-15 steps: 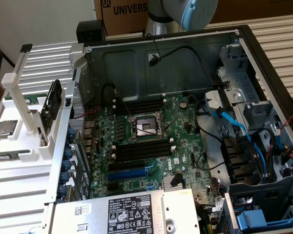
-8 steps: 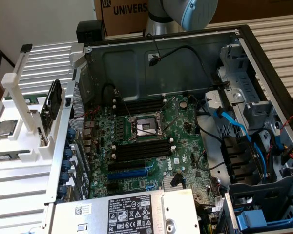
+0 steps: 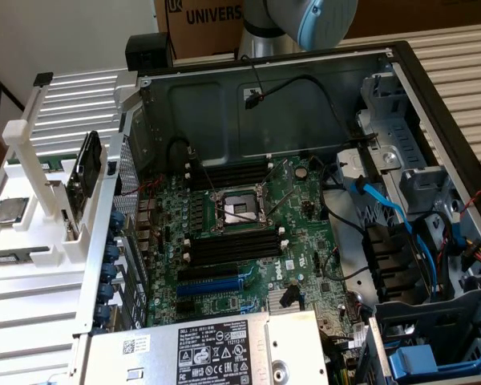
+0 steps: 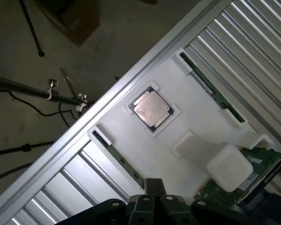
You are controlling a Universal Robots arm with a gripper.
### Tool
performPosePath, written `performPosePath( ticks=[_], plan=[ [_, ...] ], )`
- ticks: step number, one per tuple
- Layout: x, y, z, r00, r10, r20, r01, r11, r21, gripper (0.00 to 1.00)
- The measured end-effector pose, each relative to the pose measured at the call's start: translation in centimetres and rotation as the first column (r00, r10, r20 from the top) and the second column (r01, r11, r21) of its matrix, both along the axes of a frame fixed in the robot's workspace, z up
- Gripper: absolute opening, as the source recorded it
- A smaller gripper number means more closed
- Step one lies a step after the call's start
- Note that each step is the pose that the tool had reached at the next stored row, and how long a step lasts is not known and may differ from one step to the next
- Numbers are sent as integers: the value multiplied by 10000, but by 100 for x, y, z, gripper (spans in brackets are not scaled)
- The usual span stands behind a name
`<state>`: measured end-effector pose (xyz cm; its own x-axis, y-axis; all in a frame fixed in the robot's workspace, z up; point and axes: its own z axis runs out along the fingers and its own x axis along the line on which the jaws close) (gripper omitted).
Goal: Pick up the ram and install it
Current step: 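Pick up the ram and move it above insertion slot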
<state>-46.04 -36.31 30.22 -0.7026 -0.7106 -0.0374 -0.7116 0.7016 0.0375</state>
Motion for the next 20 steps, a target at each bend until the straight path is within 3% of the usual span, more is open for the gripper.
performPosePath(
  ticks=[4,9,13,17,18,20],
  plan=[
    [0,0,-6,9973,728,0,-728,9973,1,10],
    [0,0,-13,9866,1632,1,-1632,9866,0,10],
    [0,0,-19,9721,2348,0,-2348,9721,1,10],
    [0,-1,-29,9527,3038,7,-3038,9527,0,10],
    [0,-3,-36,9439,3302,49,-3302,9439,-15,10],
    [0,-9,-43,9362,3512,138,-3512,9363,-47,10]
  ],
)
